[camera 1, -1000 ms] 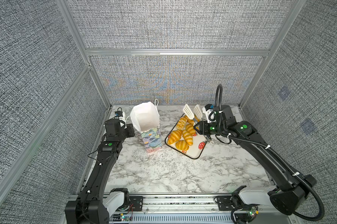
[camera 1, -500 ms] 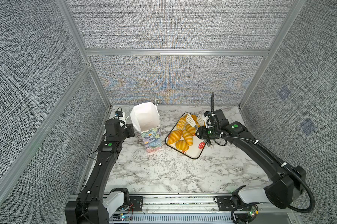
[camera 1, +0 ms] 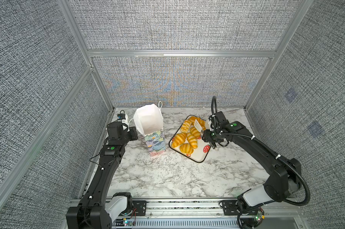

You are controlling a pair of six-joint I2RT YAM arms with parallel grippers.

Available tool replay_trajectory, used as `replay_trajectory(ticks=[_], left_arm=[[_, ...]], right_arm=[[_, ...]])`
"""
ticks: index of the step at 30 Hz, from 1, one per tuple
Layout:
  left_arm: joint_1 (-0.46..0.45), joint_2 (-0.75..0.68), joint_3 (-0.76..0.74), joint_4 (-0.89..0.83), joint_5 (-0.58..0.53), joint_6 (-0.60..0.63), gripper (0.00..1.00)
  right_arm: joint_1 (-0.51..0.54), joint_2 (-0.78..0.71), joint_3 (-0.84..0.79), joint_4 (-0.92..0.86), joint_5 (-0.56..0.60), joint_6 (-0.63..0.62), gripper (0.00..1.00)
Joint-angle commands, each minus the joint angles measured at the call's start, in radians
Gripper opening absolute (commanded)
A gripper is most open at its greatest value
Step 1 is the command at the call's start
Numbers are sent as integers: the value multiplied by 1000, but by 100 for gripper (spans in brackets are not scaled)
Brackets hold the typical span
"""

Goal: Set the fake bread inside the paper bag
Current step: 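Lower the tongs with the right gripper onto a striped croissant on the tray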

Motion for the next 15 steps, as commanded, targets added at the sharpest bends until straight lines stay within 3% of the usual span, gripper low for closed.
replay_trajectory(ticks=[1, 15], left_arm=[[2, -3, -5, 15, 3, 1, 0], [1, -7, -6, 14, 0, 3, 0]], right_arm=[[-6, 23, 9, 15, -9, 9, 55], [-28, 153, 16, 56, -80, 32, 55]])
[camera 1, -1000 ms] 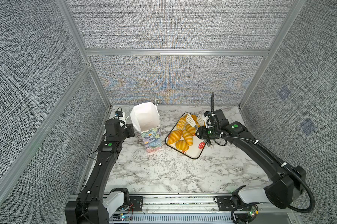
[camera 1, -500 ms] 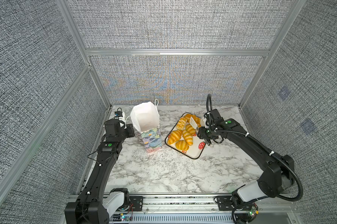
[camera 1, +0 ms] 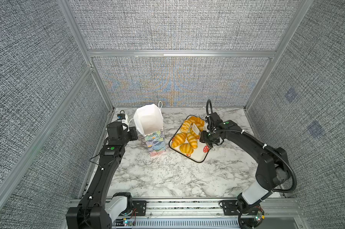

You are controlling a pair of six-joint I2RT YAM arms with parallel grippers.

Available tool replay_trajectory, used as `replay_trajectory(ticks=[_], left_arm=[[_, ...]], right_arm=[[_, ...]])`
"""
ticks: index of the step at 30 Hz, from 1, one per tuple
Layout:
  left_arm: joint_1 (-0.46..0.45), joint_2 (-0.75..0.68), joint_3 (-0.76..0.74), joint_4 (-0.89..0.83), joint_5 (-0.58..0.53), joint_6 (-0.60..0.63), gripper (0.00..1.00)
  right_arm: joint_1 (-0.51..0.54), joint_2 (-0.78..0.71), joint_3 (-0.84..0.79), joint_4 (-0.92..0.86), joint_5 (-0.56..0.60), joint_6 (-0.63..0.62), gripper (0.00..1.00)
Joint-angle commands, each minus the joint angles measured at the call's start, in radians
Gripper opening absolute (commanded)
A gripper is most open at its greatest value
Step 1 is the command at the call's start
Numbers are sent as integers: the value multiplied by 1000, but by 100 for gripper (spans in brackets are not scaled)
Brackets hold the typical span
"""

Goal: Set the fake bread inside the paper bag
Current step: 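Lower the tongs with the right gripper onto a striped croissant on the tray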

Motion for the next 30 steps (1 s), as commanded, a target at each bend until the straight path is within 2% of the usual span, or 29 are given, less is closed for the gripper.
replay_trajectory(ticks=[1, 30], left_arm=[[2, -3, -5, 14, 1, 3, 0], [2, -4, -5, 14, 2, 3, 0]], right_arm=[[-5, 17, 6, 30, -25, 17, 55], [-28, 119, 2, 97, -84, 26, 55]])
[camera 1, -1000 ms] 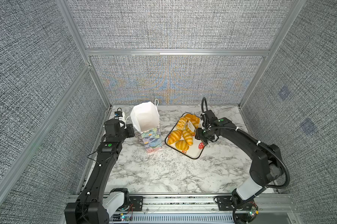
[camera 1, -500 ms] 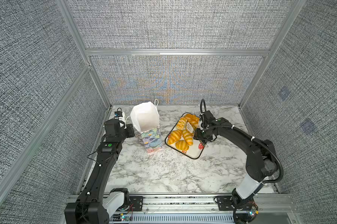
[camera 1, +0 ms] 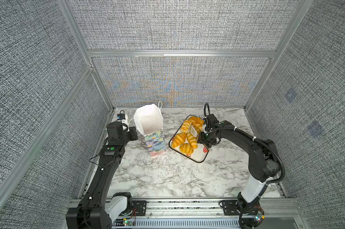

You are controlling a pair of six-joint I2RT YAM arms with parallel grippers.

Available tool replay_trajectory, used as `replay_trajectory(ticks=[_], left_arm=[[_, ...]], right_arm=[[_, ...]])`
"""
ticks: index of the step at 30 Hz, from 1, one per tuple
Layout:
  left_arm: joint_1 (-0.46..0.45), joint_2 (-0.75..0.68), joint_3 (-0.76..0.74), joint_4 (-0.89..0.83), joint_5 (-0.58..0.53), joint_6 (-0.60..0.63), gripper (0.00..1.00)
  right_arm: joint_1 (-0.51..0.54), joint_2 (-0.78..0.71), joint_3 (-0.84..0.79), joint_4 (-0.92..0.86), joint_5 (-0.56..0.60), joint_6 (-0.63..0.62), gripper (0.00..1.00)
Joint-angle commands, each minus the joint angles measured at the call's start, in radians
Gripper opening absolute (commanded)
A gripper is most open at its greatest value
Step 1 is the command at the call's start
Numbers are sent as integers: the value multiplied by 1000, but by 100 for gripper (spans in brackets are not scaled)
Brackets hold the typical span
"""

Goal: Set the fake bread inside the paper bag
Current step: 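Lower the tongs with the right gripper onto a striped croissant on the tray, then close the tongs on the striped croissant with the right gripper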

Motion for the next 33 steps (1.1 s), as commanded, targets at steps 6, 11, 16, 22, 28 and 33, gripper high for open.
replay_trajectory(ticks=[6, 11, 16, 22, 28, 33], left_arm=[[1, 1, -4, 12, 1, 2, 0], [1, 0, -4, 12, 1, 3, 0], [2, 0, -4, 13, 0, 3, 0], [2, 0, -2, 15, 4, 0, 0], [2, -2, -3, 12, 0, 2, 0], [1, -2, -4, 10, 0, 2, 0]], right_arm=[[-3, 9, 5, 33, -22, 6, 55], [-4, 23, 14, 25, -15, -2, 53], [-8, 25, 9, 28, -13, 0, 48], [-7, 4, 5, 20, -8, -5, 42], [-8, -34, -1, 13, 3, -9, 38], [-9, -70, -4, -3, 8, -10, 37]])
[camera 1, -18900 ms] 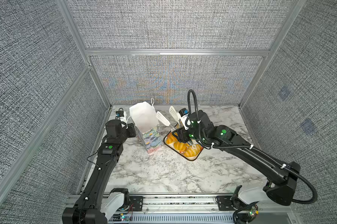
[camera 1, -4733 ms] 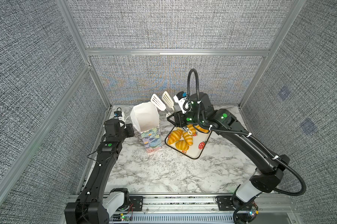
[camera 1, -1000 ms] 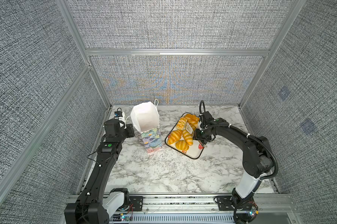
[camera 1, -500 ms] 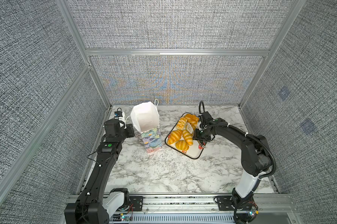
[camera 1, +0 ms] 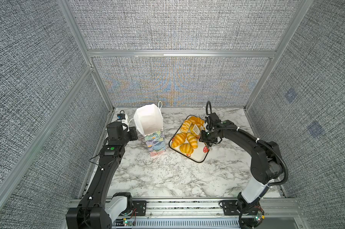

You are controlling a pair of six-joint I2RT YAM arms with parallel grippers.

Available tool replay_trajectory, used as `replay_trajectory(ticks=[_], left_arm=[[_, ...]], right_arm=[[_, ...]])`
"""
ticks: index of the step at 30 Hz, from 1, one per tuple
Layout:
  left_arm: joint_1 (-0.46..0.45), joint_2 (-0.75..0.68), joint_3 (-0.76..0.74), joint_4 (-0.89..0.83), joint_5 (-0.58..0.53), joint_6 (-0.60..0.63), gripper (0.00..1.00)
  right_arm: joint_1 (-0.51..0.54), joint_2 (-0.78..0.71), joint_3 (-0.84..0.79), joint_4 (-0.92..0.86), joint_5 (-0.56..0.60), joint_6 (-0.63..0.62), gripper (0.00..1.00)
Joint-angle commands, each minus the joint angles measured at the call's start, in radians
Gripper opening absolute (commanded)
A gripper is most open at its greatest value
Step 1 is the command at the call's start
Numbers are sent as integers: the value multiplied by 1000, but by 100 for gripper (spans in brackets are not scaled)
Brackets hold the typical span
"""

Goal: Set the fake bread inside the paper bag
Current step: 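Close the tongs on the striped croissant with the right gripper, then lift the striped croissant with the tongs and carry it toward the bag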

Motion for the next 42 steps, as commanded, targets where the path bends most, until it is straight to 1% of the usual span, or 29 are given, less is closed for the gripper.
replay_trajectory(ticks=[1, 12, 18, 30, 37, 42], left_arm=[[1, -2, -3, 10, 0, 2, 0], [2, 2, -4, 12, 2, 1, 0], [2, 2, -3, 12, 3, 0, 0], [1, 4, -4, 13, 5, -1, 0], [2, 4, -3, 13, 6, -1, 0], [1, 2, -5, 13, 7, -1, 0]], right_arm=[[-2, -30, -3, -11, 11, -4, 37], [-2, -123, 31, -50, 12, -8, 36], [-1, -177, 57, -42, -2, -13, 36], [0, -295, 30, 65, -120, -5, 36], [11, -379, -18, 195, -243, 29, 36], [35, -406, -20, 234, -262, 33, 36]])
